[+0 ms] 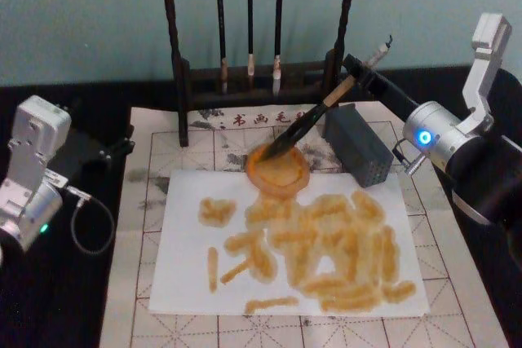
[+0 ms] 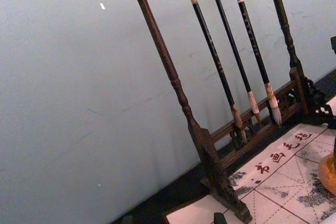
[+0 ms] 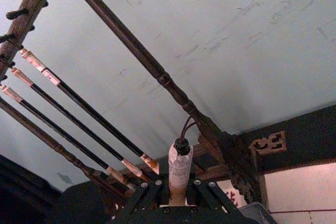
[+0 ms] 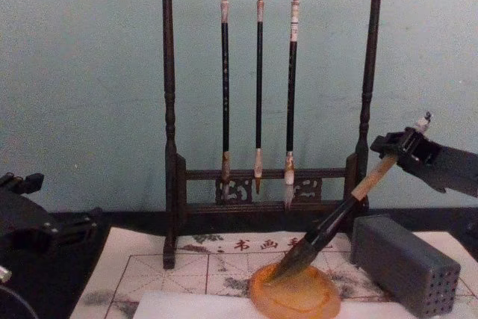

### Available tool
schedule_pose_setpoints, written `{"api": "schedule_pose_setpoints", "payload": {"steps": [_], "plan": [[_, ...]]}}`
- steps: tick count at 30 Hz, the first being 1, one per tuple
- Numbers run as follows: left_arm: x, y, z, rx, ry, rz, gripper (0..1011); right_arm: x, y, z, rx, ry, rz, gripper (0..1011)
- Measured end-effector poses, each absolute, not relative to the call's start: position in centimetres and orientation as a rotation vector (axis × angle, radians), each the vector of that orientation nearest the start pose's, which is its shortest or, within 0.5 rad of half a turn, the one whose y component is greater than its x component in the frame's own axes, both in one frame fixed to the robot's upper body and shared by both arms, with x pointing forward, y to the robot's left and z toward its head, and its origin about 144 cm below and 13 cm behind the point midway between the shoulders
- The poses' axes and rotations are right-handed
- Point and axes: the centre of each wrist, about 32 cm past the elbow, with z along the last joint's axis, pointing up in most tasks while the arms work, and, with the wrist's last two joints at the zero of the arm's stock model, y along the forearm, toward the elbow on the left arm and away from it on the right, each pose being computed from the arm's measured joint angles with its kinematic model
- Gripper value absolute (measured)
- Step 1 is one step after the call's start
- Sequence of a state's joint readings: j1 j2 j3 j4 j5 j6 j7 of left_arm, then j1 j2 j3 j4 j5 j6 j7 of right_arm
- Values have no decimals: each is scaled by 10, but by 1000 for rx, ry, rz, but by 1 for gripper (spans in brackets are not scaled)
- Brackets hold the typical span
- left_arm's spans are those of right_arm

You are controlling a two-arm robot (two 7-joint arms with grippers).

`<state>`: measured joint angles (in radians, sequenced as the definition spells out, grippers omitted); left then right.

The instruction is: Pick up the brush from the inkstone, write on the paper, then place the brush back to its original position.

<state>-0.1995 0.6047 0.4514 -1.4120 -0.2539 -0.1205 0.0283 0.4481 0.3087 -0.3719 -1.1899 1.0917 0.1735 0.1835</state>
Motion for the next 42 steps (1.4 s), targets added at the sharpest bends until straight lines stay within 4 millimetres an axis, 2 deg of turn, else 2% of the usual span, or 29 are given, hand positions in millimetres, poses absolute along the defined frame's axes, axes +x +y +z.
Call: {"api": "schedule_pose_setpoints", "payload": {"steps": [42], "plan": [[489,310,1140,304,-285,1248,1001,559,-248,1170,331,690,-1134,187]]}}
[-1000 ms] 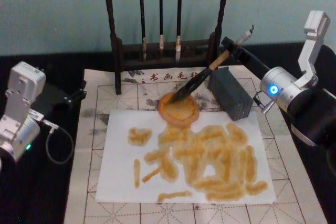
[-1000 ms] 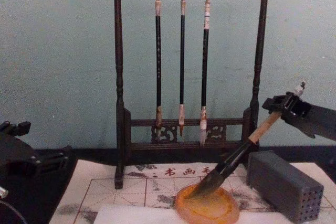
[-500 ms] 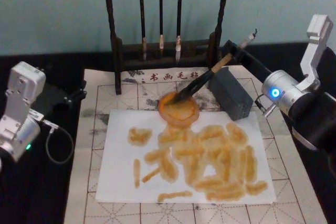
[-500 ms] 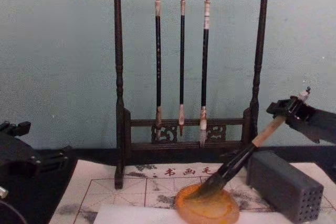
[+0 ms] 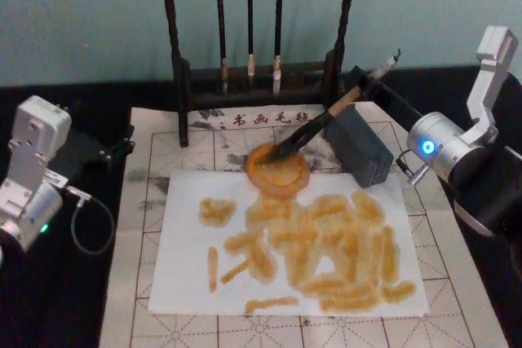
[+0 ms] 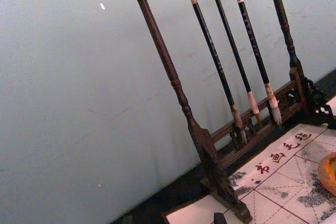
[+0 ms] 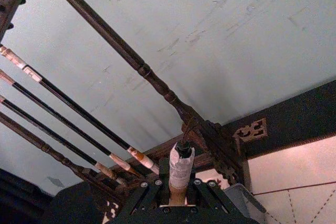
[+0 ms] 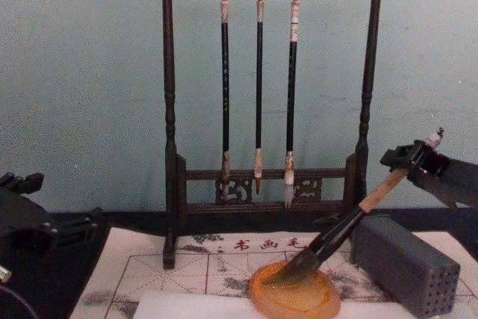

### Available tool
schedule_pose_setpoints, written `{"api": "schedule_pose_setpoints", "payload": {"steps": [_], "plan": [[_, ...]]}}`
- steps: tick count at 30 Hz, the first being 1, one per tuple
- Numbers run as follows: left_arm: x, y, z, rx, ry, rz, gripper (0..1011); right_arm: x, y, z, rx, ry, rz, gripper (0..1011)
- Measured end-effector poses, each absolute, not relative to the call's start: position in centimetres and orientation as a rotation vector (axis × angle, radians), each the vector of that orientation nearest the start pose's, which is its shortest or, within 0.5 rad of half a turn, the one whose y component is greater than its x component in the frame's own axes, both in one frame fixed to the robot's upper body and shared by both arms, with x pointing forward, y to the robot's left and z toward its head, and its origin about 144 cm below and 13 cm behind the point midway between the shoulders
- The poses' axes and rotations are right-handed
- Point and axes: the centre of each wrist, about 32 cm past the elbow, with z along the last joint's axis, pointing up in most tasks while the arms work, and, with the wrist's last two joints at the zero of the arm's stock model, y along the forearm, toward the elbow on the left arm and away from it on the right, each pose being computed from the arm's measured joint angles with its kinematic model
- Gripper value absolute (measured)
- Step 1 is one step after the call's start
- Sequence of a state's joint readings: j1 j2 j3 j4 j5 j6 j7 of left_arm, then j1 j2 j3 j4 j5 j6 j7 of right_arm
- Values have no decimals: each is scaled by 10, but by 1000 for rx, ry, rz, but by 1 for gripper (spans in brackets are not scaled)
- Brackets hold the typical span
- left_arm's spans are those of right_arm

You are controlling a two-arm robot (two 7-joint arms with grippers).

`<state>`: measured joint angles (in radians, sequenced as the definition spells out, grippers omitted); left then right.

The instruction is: Pick up the brush from the inkstone, write on the paper, then place the brush back to its original position.

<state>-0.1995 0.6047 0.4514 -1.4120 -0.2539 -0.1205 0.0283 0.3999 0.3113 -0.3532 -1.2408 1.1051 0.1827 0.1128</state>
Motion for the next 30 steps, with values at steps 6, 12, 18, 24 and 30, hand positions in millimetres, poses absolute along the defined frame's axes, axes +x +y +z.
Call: {"api": "schedule_pose_setpoints", "payload": {"steps": [6,12,18,24,30], "plan": [[489,310,1140,304,-285,1248,1001,559,-248,1170,331,690,-1133,187],[489,310,1140,304,-285,1248,1001,559,-247,1170,330,692,-1131,227],[489,310,1140,304,-285,1248,1001,559,-248,1170,330,691,-1131,394],[489,310,1140,304,-285,1248,1001,559,-248,1170,330,691,-1131,593],[489,310,1140,304,-285,1248,1001,559,-248,1170,331,691,-1130,786]]}}
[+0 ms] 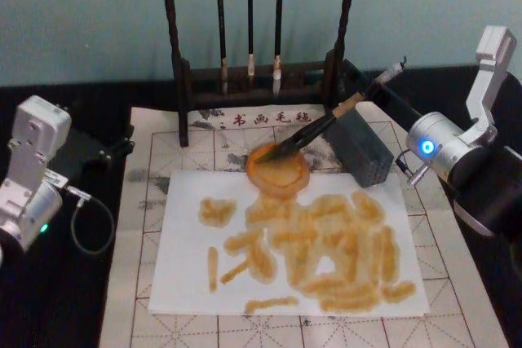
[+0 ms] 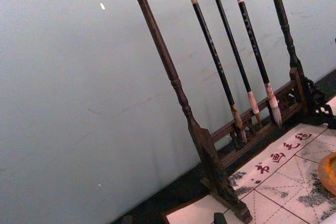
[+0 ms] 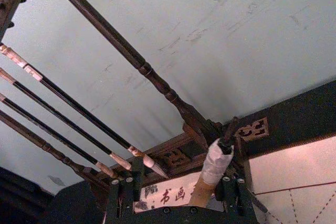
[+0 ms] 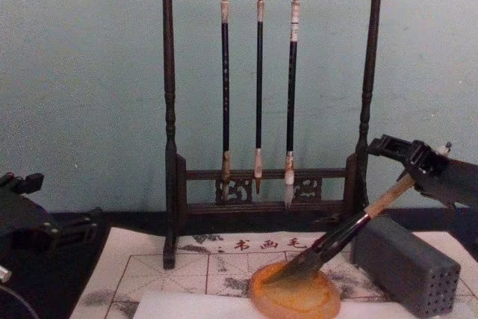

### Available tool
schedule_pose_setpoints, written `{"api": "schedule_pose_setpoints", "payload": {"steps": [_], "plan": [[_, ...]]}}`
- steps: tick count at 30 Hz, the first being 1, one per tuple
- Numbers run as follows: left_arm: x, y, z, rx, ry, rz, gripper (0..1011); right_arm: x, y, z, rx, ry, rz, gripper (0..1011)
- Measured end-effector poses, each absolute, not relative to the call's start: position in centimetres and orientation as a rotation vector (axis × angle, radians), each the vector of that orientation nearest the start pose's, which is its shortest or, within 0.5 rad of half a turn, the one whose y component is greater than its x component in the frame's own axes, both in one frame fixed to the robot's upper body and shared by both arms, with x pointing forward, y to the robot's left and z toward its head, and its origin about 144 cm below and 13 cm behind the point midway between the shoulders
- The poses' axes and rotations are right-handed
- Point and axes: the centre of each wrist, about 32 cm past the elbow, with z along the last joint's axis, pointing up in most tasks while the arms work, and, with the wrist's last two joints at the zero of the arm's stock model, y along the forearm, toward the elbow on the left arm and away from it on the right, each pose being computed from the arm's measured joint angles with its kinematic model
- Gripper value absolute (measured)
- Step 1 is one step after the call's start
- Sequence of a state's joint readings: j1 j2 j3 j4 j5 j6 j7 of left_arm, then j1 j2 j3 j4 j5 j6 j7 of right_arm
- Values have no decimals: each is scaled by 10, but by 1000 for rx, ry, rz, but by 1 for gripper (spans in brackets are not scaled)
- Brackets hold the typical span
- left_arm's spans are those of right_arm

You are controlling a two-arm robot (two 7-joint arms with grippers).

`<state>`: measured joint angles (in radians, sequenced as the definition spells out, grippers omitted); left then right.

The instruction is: Pick up the brush from the inkstone, write on the paper, then place the brush back to its original position.

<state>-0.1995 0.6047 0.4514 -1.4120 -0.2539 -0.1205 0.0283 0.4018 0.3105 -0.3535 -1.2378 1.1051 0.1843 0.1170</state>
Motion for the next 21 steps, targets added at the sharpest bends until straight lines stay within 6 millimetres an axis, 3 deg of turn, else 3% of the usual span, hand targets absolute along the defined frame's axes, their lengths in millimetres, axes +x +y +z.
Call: {"api": "schedule_pose_setpoints", "payload": {"steps": [9,21], "plan": [[489,310,1140,305,-285,1248,1001,559,-248,1170,332,691,-1130,1000],[489,310,1140,305,-285,1248,1001,560,-249,1169,339,702,-1136,1000]]}}
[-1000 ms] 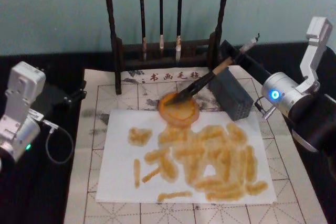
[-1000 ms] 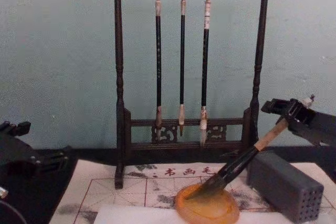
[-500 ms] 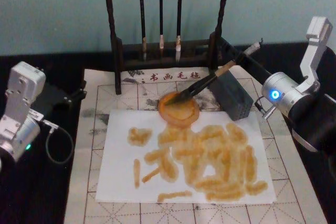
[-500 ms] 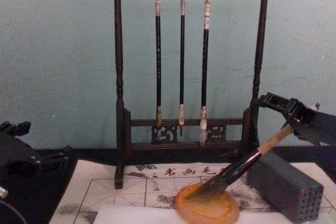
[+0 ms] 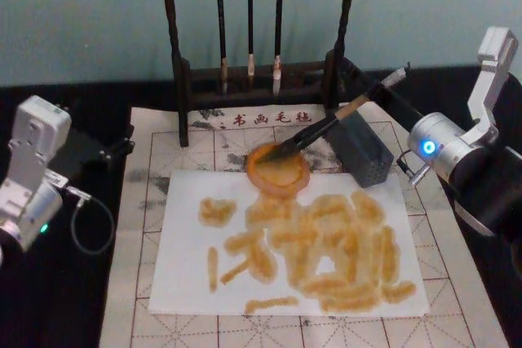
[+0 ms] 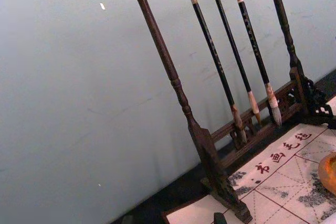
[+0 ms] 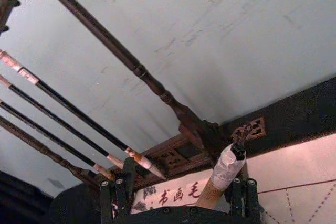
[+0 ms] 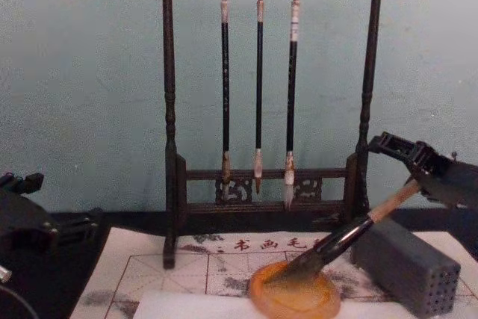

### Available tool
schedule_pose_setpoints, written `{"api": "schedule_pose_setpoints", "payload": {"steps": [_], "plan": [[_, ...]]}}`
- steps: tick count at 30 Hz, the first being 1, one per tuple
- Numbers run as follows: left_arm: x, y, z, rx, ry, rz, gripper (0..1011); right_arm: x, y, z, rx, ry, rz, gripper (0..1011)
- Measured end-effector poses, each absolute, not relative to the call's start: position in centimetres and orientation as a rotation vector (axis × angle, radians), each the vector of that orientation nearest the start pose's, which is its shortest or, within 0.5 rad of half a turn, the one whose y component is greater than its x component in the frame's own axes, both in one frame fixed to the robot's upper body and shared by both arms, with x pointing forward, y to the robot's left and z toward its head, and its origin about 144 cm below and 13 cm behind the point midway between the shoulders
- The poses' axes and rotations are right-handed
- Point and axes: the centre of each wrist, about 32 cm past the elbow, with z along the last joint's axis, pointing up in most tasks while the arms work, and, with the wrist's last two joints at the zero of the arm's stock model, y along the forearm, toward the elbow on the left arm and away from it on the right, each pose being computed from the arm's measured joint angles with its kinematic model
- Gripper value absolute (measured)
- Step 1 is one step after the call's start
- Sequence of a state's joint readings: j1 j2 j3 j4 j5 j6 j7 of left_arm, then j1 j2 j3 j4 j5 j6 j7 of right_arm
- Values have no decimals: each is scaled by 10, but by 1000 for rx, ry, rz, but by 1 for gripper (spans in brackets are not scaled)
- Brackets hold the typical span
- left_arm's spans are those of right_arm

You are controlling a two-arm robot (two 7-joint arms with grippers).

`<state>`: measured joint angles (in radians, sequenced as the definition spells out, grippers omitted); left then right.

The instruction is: Pick up the brush from the inkstone, write on the paper, then place the brush back to its original position.

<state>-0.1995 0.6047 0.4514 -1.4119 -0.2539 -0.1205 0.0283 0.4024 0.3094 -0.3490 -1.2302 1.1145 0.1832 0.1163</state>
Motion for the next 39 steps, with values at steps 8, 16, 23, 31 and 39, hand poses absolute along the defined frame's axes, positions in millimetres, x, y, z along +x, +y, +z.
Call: {"api": "schedule_pose_setpoints", "payload": {"steps": [8,16,23,31,39], "plan": [[489,310,1140,304,-285,1248,1001,562,-253,1164,342,723,-1162,1000],[489,310,1140,304,-285,1248,1001,562,-256,1161,343,741,-1181,1000],[489,310,1140,304,-285,1248,1001,560,-258,1157,342,763,-1192,1000],[489,310,1140,305,-285,1248,1001,554,-259,1157,345,785,-1195,1000],[489,310,1140,305,-285,1248,1001,537,-262,1160,374,828,-1185,1000]]}}
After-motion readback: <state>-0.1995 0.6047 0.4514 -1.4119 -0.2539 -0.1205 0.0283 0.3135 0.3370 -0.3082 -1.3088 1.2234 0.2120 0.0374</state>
